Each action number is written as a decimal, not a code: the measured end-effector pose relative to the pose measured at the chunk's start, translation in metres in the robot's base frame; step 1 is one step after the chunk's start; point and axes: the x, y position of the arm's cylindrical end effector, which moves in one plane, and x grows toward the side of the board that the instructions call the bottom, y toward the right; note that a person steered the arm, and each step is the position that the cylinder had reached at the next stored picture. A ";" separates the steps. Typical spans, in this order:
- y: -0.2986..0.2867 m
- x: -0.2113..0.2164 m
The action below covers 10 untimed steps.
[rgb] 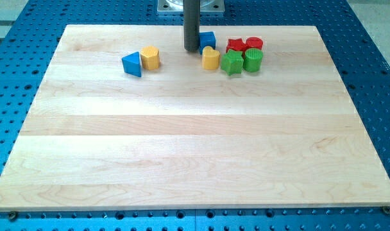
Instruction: Place the hexagon above the cube
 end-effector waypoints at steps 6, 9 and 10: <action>0.134 -0.001; 0.086 -0.029; 0.011 -0.029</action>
